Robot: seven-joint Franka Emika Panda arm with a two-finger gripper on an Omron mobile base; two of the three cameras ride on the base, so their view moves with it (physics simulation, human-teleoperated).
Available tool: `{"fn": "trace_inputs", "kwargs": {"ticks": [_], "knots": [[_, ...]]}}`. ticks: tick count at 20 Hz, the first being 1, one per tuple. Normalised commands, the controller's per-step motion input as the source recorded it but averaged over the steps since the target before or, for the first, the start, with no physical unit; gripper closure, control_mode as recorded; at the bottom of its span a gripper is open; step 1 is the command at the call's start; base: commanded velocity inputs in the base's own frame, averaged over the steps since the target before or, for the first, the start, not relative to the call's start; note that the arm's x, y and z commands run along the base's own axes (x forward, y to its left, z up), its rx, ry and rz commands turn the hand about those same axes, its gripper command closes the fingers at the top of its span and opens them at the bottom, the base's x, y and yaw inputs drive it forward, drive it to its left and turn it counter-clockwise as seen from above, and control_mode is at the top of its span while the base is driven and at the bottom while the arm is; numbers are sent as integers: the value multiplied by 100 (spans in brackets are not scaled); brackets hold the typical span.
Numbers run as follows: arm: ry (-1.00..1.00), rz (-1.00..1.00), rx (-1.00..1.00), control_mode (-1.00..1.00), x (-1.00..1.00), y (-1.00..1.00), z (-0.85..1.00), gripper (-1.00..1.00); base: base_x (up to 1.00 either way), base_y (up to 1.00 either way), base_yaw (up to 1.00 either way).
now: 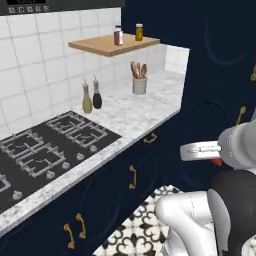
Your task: Take the strawberry from the fridge and place it on top of the pancake, located on the dining counter.
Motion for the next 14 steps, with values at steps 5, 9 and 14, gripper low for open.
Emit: {"fn": "trace_inputs", "kwargs": {"ticks": [5,9,14], "knots": [[0,0,0,100,0,0,0,100,-19,3,100],[0,0,0,100,0,0,0,100,-17,7,100],[0,0,0,100,0,0,0,100,-14,9,100]]}}
